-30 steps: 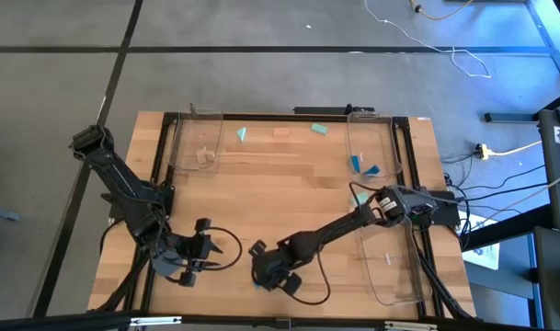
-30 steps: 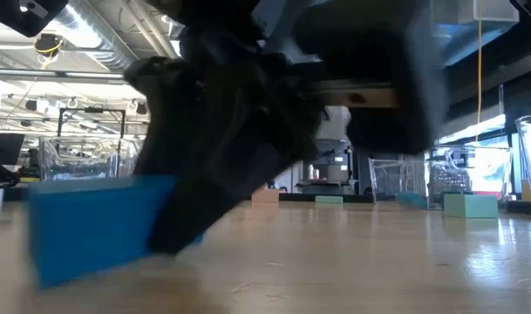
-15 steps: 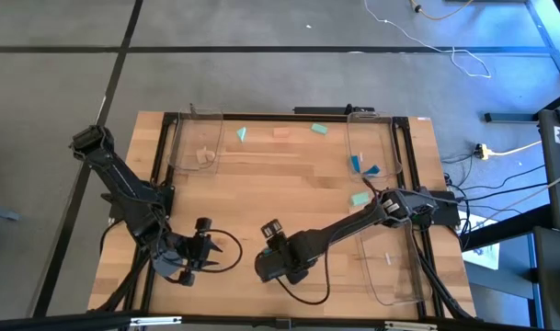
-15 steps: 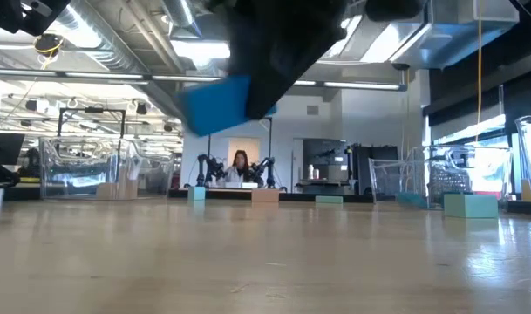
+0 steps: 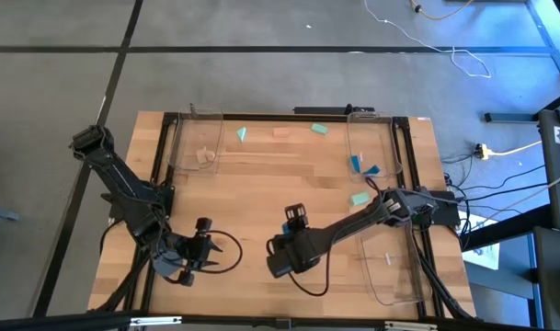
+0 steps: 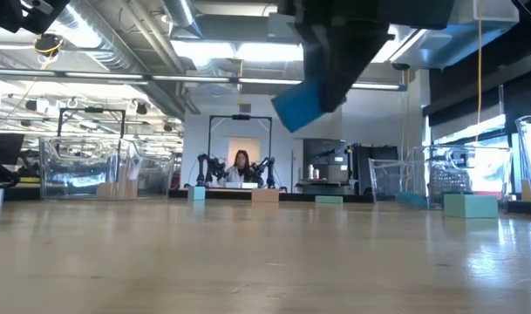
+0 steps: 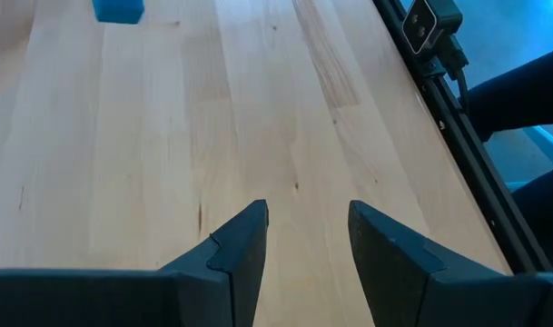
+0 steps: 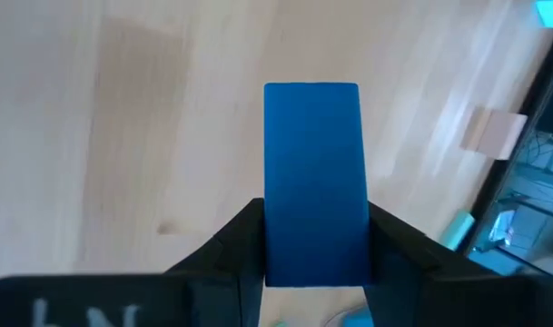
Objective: Sort & place blocks by color
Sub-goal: Put the blue block into the top right transparent bin
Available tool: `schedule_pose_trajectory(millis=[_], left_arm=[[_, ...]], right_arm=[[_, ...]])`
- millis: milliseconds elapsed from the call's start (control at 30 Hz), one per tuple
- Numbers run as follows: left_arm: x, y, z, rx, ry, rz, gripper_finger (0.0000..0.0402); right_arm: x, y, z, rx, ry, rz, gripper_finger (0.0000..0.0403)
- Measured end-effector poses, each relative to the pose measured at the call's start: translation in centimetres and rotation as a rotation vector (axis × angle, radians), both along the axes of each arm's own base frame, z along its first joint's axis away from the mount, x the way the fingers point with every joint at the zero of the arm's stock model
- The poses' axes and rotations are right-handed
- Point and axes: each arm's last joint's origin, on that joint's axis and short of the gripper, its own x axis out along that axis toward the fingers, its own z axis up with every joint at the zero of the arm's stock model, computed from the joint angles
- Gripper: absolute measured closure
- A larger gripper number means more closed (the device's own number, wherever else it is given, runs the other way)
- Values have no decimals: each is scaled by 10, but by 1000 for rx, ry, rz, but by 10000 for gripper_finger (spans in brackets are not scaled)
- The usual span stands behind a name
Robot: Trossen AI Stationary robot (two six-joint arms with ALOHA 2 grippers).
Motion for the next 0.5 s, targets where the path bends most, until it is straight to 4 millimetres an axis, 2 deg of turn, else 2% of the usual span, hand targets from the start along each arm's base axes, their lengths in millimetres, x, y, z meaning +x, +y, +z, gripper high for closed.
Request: schedule_pose_trajectory(millis=[167, 300, 500], left_arm=[[0, 0, 0, 1, -5, 4, 253], [0, 0, 0, 6, -11, 12, 253], [1, 2, 0, 15, -18, 28, 253]], right_arm=[[3, -10, 7, -66, -59, -24, 270], [2, -20, 20, -82, -83, -16, 270], [-20, -46, 47, -123, -118, -57, 270]])
